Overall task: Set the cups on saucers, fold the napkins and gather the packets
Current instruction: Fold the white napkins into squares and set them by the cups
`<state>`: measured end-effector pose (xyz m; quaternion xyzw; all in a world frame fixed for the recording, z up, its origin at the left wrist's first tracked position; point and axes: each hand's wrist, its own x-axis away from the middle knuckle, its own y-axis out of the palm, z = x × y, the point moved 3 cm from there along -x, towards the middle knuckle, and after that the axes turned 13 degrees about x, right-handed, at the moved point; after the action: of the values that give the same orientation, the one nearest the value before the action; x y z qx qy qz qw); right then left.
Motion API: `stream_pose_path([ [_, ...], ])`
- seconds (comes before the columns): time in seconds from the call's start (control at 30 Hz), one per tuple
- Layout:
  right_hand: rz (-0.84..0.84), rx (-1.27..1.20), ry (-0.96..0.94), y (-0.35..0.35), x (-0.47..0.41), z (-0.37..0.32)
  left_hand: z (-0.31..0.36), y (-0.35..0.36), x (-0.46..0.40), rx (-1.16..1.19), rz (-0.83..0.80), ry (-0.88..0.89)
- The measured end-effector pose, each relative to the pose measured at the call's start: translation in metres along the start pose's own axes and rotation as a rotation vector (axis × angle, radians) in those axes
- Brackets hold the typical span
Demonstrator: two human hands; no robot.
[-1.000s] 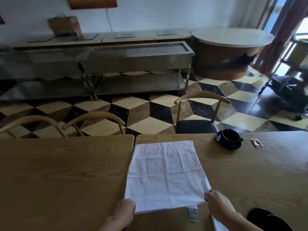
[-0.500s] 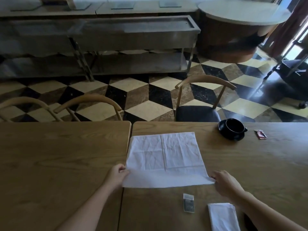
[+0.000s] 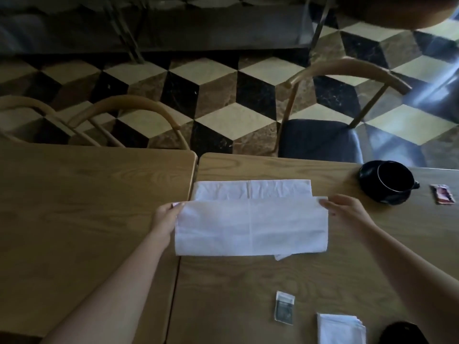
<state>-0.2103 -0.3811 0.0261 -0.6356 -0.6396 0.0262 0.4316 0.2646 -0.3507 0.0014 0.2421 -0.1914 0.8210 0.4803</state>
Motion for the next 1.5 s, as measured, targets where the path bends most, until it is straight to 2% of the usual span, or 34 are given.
stream_pose_path([
  [0.17,-0.084,0.001,0.004,0.022,-0.061,0.0,0.005,0.016,-0.039,-0.034,0.047,-0.003],
  [0.3,-0.058,0.046,0.041,0.022,-0.104,0.003,0.009,0.043,-0.064,-0.025,0.006,-0.034],
  [0.37,-0.108,-0.043,0.064,0.017,-0.107,0.009,0.003,0.059,-0.068,-0.118,-0.038,-0.044],
  [0.5,-0.381,-0.223,0.12,0.021,-0.068,0.035,-0.03,0.078,-0.048,-0.308,-0.285,-0.12],
  [0.57,-0.447,-0.235,0.129,0.026,-0.041,0.05,-0.043,0.076,-0.033,-0.506,-0.388,-0.037],
  [0.63,-0.457,-0.302,0.145,0.03,-0.015,0.065,-0.052,0.069,-0.018,-0.587,-0.389,0.037],
  [0.73,-0.445,-0.393,0.159,0.029,0.026,0.084,-0.055,0.042,0.016,-0.444,-0.291,0.071],
  [0.83,-0.361,-0.191,0.155,0.026,0.063,0.106,-0.062,-0.003,0.055,-0.416,-0.269,0.062],
  [0.97,-0.205,0.437,0.082,0.03,0.112,0.131,-0.092,-0.055,0.101,-0.703,-0.445,-0.003],
  [1.03,-0.165,0.593,0.054,0.036,0.138,0.139,-0.109,-0.07,0.116,-0.841,-0.545,0.004],
  [1.2,-0.318,0.856,0.041,0.055,0.197,0.152,-0.136,-0.102,0.14,-1.04,-0.657,0.064],
  [1.33,-0.348,0.856,0.111,0.067,0.227,0.167,-0.145,-0.123,0.147,-1.034,-0.676,0.048],
  [1.5,-0.174,0.648,0.128,0.058,0.235,0.15,-0.128,-0.126,0.144,-0.863,-0.608,0.114],
])
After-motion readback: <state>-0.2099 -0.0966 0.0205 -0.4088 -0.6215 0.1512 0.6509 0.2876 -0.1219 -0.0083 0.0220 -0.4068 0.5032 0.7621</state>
